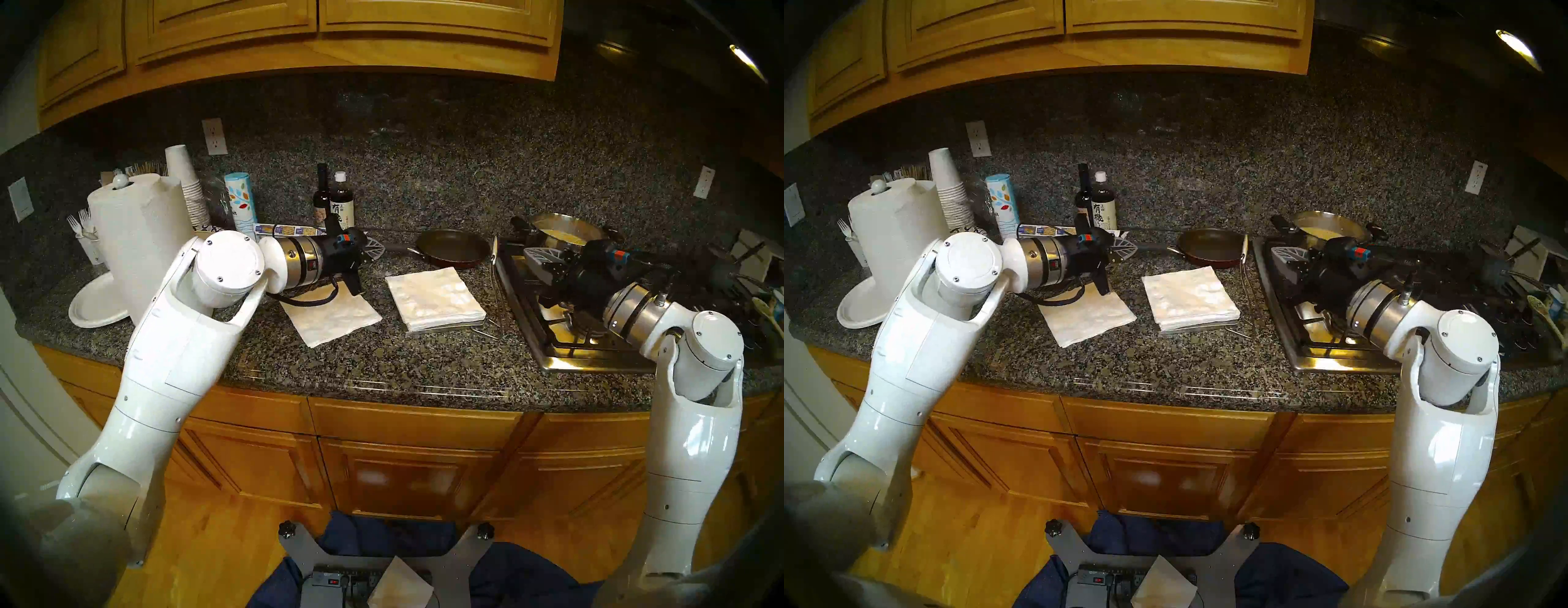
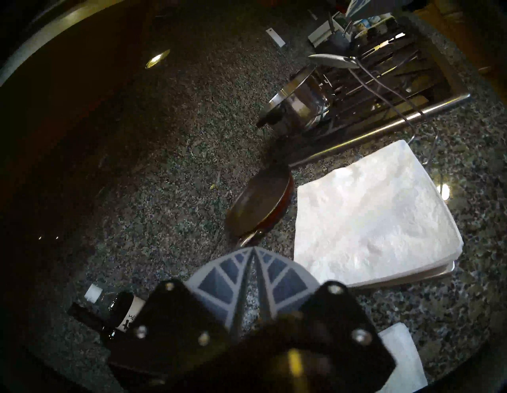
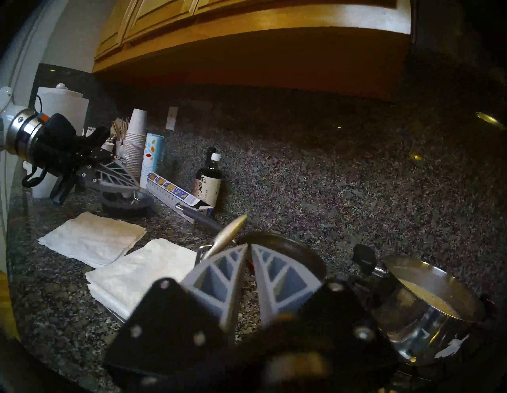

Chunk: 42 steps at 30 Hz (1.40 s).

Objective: Take napkin out of napkin holder

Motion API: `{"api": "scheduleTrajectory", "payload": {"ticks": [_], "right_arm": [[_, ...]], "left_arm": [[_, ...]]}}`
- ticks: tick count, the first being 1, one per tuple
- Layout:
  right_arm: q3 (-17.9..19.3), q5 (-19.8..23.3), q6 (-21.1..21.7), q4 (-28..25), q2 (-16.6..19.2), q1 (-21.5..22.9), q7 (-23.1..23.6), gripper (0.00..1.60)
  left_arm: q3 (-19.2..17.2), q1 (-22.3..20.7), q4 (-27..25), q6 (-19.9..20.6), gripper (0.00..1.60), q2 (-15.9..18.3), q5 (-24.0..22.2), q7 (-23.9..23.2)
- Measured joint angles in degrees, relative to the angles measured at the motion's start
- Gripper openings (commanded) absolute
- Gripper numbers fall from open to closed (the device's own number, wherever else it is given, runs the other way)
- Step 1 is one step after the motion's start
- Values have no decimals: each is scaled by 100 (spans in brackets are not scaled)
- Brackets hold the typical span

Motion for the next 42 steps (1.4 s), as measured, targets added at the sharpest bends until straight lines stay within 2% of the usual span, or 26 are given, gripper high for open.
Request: {"api": "scheduleTrajectory", "payload": {"ticks": [4, 14, 20, 31, 42], "right_arm": [[-166, -56, 31, 178, 40, 53, 16, 21], [-488, -275, -17, 693, 119, 299, -43, 20], [-644, -329, -59, 788, 143, 465, -51, 25], [-951, -348, -122, 996, 163, 748, -74, 23], [-1527, -427, -189, 1408, 168, 1196, -142, 21]], "left_arm": [[56, -186, 163, -61, 40, -86, 40, -195], [35, -349, 184, -125, 41, -123, 8, -440], [-38, -351, 104, -125, 41, -116, 2, -479], [-207, -279, -65, -84, 45, -1, -10, -477], [-408, -92, -275, 69, 48, 164, -49, -468]]}}
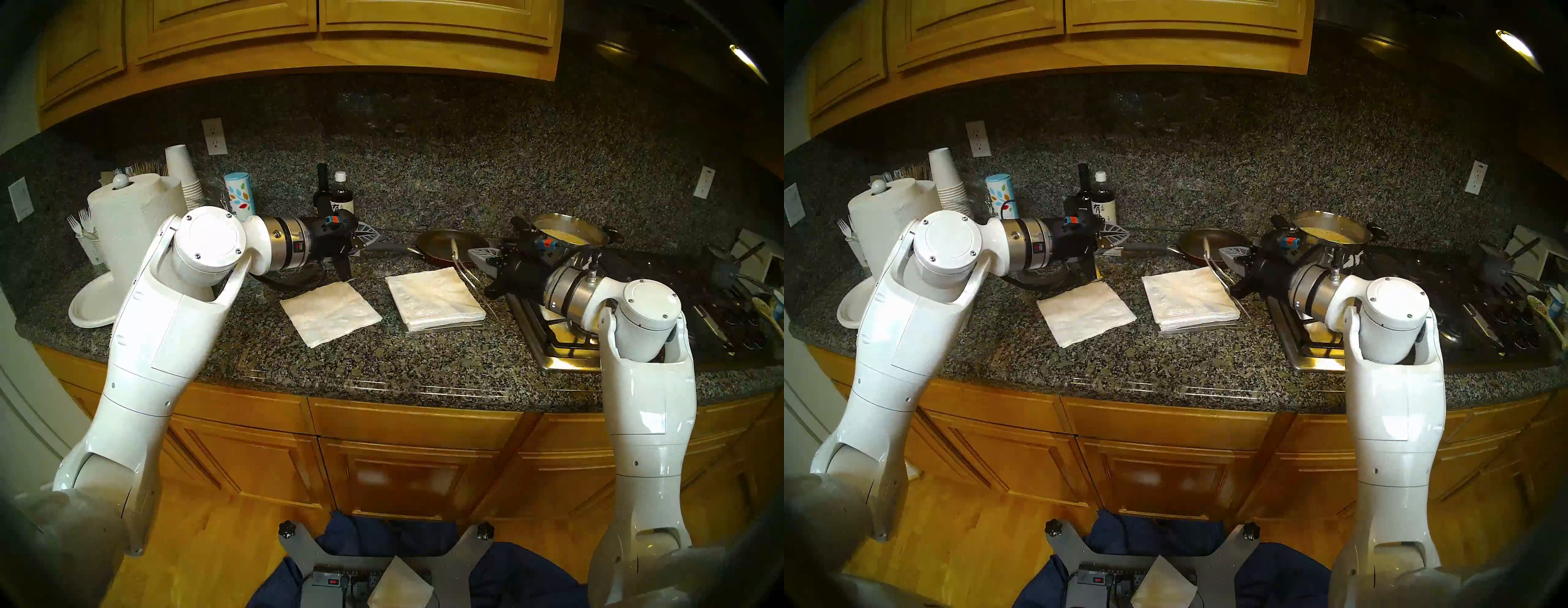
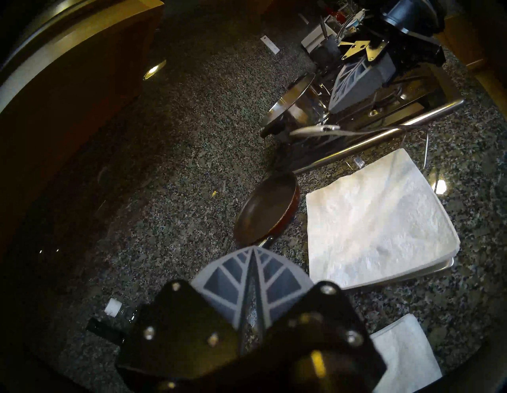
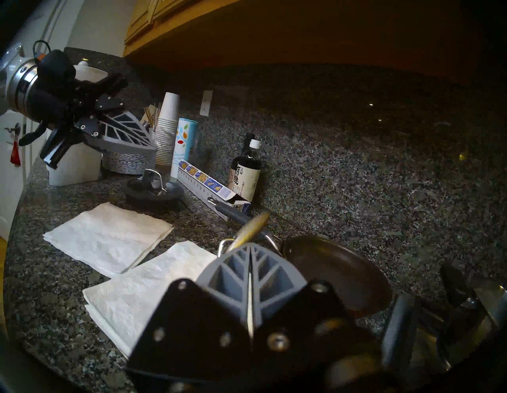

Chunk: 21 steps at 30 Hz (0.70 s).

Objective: Take napkin out of napkin holder

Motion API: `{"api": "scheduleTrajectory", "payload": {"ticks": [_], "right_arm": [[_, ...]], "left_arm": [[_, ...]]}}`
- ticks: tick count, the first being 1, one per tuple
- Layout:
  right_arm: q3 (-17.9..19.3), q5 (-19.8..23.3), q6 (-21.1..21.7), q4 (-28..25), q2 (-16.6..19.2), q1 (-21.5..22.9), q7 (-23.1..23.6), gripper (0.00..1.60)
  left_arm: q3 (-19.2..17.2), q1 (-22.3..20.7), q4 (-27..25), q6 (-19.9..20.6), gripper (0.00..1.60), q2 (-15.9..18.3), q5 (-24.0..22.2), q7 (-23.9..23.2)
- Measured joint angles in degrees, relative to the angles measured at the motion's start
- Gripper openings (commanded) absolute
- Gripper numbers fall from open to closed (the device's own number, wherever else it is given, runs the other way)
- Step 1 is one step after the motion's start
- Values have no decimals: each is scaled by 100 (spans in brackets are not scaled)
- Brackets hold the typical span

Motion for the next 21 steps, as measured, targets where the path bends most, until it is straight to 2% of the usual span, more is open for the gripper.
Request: {"api": "scheduleTrajectory", "payload": {"ticks": [7, 14, 21], "right_arm": [[-97, -24, -28, 136, -12, 197, -40, 24], [208, 50, -25, -238, 40, 120, -38, 26], [589, 180, 7, -751, 56, -244, 47, 28]], "left_arm": [[-112, 138, -98, 59, 48, 78, -39, 11], [-117, 233, -73, 9, 47, 48, -108, 15], [82, 236, 107, -113, 48, -113, -161, 18]]}}
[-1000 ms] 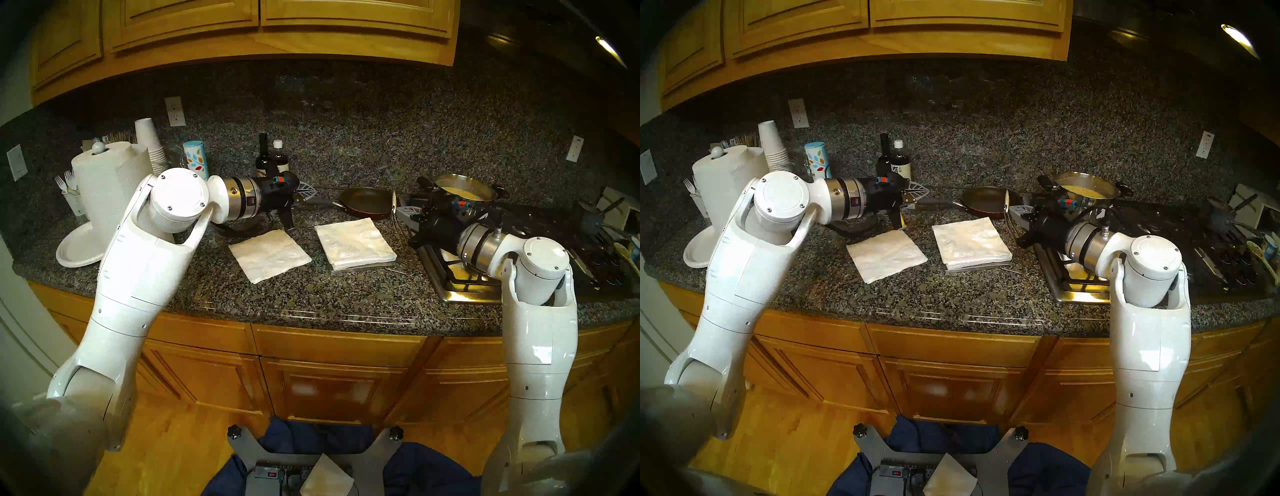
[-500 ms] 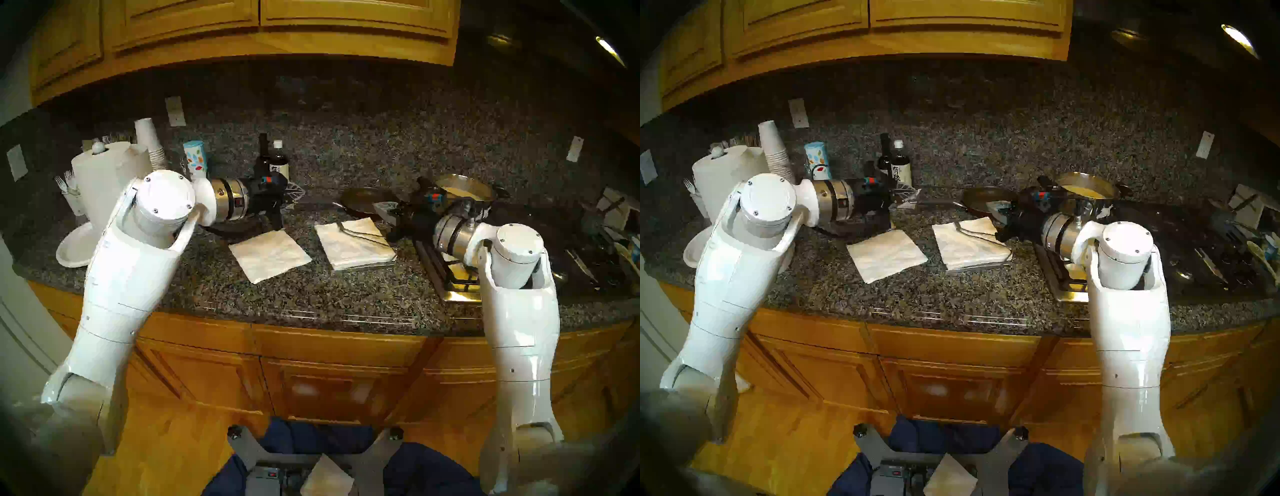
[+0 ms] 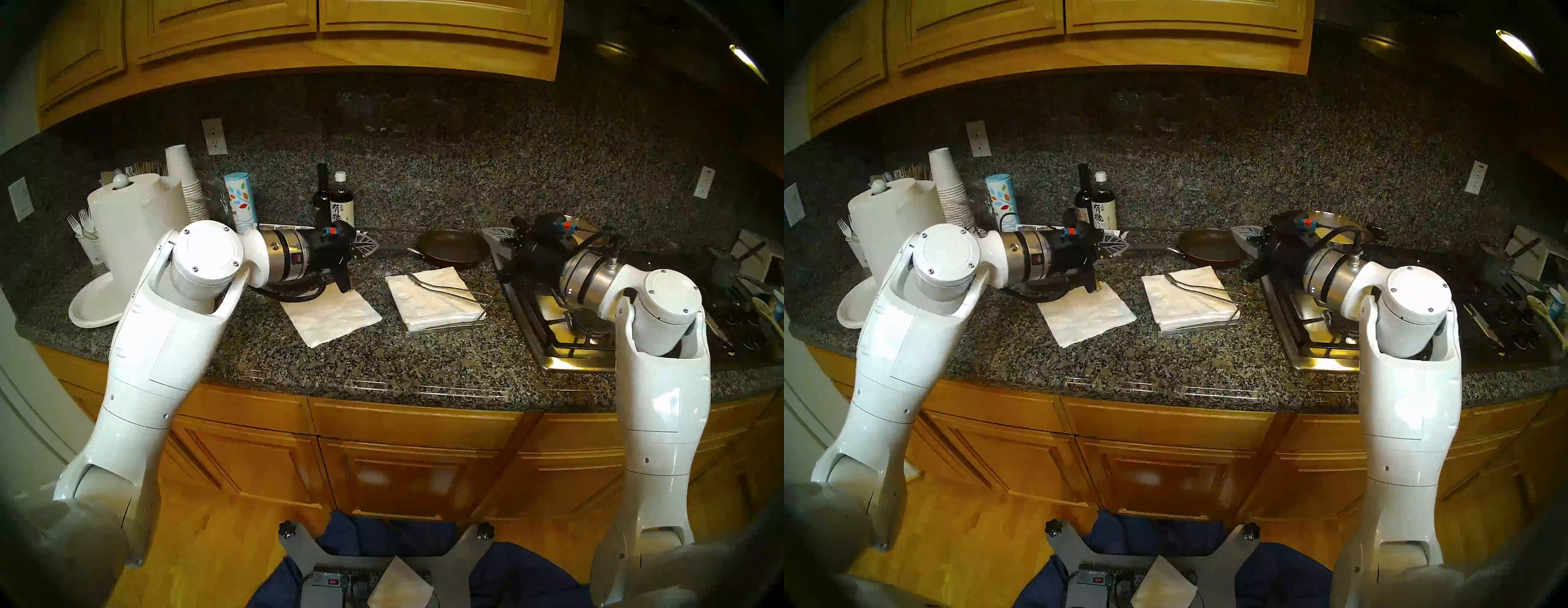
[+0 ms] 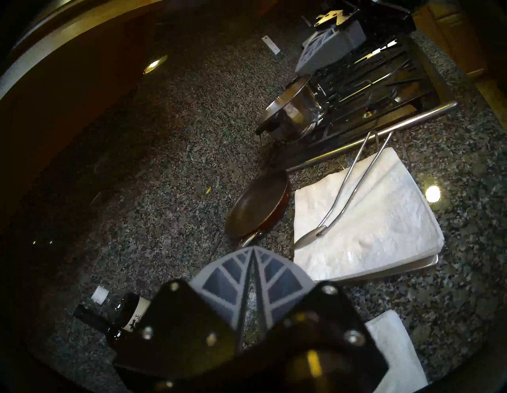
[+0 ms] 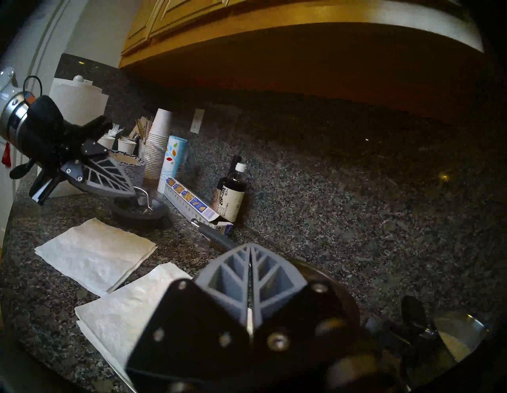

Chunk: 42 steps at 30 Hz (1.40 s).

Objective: Take napkin out of napkin holder

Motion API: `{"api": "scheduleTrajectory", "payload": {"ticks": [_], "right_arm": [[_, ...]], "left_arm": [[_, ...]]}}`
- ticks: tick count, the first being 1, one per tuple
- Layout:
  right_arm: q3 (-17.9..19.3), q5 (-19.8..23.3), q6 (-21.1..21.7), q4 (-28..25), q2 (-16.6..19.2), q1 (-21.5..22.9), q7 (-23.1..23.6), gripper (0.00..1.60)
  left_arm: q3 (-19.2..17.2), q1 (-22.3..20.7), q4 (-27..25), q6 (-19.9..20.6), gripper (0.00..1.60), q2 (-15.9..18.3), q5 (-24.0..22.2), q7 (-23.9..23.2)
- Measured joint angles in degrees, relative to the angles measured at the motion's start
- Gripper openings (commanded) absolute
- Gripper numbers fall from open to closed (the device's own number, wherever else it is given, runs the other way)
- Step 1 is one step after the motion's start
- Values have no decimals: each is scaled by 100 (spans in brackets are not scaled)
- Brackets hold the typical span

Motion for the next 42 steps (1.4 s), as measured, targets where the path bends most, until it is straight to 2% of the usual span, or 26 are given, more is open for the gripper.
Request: {"api": "scheduleTrajectory", "payload": {"ticks": [2, 4, 5, 7, 14, 29, 30, 42], "right_arm": [[83, 18, 42, -131, -6, -105, 19, 36], [147, 30, 81, -224, -15, -187, 32, 58], [190, 36, 111, -287, -25, -246, 36, 77], [226, 41, 138, -339, -39, -295, 36, 131], [331, 50, 242, -499, -112, -452, 19, 131], [372, 47, 266, -584, -165, -477, 10, 131], [373, 46, 264, -587, -165, -478, 10, 131], [377, 46, 257, -594, -153, -483, 8, 131]], "left_arm": [[88, -17, 83, -35, 54, -45, -1, 0], [159, -39, 156, -63, 70, -82, -1, 1], [208, -59, 211, -87, 75, -108, 1, 4], [244, -79, 255, -107, 75, -132, 4, 8], [283, -168, 336, -197, 75, -209, 6, 39], [276, -233, 367, -270, 75, -255, 8, 50], [275, -234, 368, -272, 160, -257, 8, 50], [270, -237, 400, -305, 160, -297, 84, 182]]}}
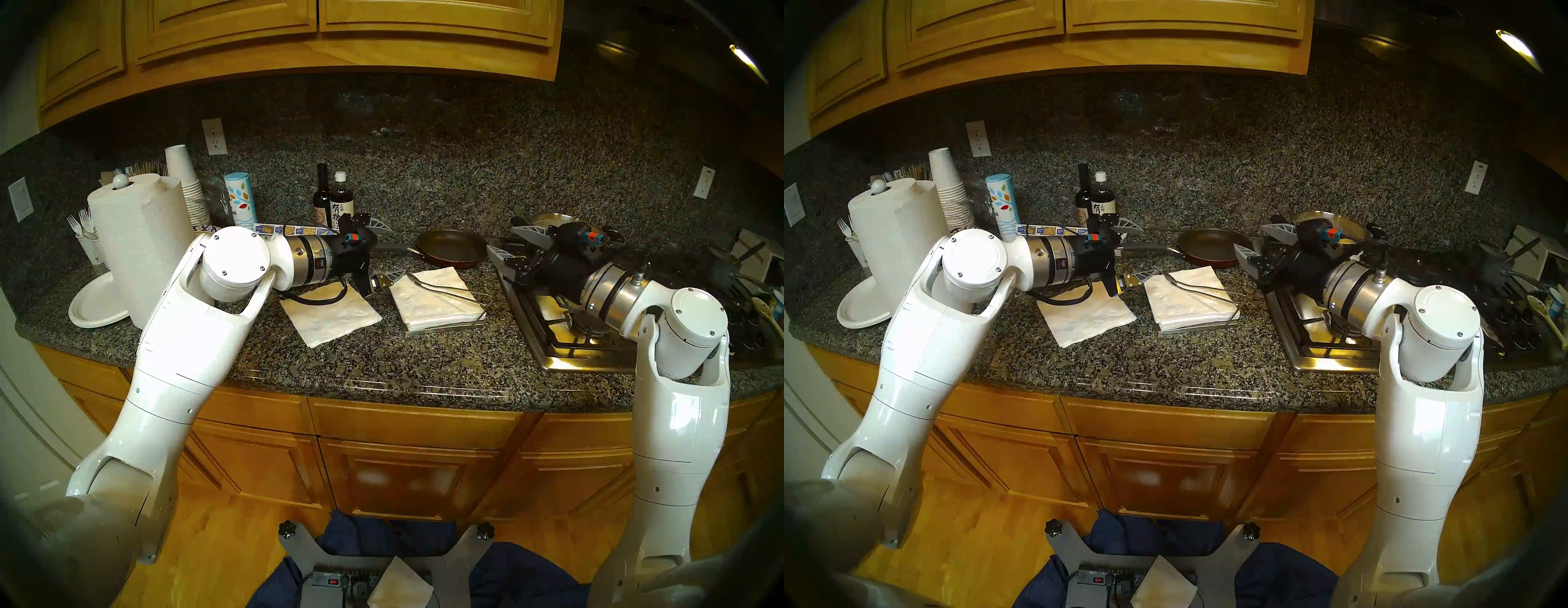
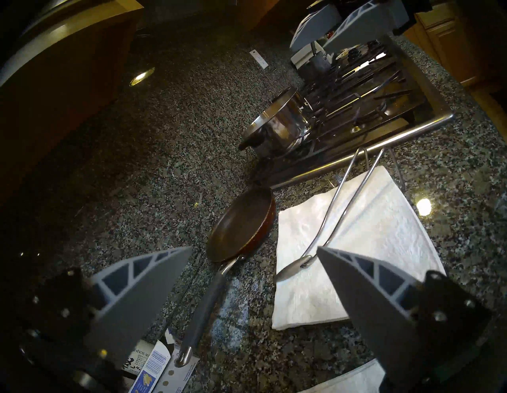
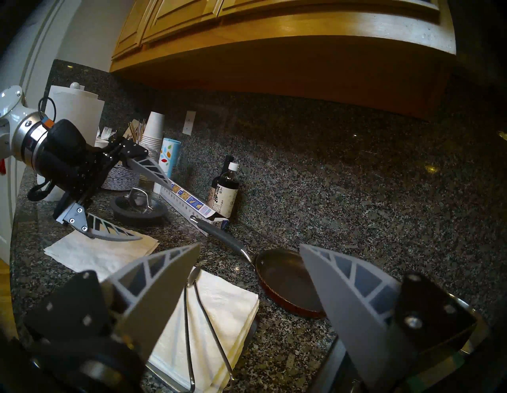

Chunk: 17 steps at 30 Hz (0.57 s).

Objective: Take napkin out of napkin holder

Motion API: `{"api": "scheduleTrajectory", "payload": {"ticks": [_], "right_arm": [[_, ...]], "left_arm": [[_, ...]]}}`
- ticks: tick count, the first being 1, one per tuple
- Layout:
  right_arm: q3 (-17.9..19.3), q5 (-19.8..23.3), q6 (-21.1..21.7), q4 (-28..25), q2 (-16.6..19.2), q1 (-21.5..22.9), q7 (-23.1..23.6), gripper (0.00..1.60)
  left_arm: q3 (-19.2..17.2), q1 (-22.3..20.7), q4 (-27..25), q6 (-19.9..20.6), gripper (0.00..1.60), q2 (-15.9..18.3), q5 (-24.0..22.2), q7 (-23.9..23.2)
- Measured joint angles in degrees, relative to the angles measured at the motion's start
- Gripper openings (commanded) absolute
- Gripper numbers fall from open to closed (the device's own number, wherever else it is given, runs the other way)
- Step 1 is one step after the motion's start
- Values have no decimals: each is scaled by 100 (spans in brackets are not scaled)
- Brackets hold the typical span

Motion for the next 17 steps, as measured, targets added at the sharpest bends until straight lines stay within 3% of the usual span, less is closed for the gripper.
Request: {"api": "scheduleTrajectory", "payload": {"ticks": [17], "right_arm": [[1, 0, -5, -4, 14, -4, -4, 131]], "left_arm": [[-26, 29, -12, -28, 160, -40, 268, 165]]}}
